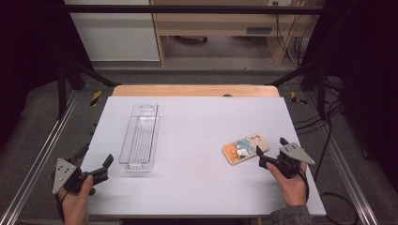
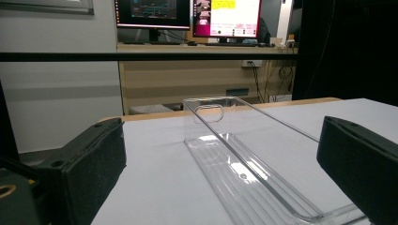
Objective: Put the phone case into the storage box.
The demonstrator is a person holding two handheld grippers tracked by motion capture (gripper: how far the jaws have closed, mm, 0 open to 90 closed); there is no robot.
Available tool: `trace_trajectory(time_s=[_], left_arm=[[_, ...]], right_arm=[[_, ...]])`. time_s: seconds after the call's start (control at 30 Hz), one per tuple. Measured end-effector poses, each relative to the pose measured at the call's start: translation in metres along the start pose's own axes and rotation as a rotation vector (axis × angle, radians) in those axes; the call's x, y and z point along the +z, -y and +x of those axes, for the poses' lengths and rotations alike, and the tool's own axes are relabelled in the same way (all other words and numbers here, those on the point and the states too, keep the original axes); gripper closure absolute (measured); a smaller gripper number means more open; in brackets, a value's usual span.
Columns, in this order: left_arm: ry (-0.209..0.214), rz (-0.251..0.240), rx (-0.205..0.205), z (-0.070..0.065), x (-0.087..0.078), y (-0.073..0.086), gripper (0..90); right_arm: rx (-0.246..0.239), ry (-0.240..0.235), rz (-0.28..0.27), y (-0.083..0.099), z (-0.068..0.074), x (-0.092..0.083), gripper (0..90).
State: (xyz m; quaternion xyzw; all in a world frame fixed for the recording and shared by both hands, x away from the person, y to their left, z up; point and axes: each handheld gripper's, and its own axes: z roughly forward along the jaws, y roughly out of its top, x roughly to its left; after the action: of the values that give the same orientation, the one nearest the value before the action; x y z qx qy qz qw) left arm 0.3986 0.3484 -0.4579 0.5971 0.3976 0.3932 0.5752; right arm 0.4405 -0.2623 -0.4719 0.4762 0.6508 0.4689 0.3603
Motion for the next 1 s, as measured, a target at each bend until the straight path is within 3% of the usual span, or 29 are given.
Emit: trace_trajectory(time_s=[0.37,0.73,1.0], left_arm=[[-0.003,0.004,-0.009,0.001,-0.002,0.000,1.6],[-0.016,0.001,-0.016,0.002,-0.007,0.000,1.7],[-0.018,-0.003,-0.021,0.002,-0.009,0.000,1.7]], right_arm=[[-0.004,-0.010,0.123,-0.030,-0.021,0.021,13.9],[0.028,-0.015,0.221,-0.034,-0.040,0.040,18.7],[0.026,0.012,0.272,-0.035,-0.046,0.046,21.9]])
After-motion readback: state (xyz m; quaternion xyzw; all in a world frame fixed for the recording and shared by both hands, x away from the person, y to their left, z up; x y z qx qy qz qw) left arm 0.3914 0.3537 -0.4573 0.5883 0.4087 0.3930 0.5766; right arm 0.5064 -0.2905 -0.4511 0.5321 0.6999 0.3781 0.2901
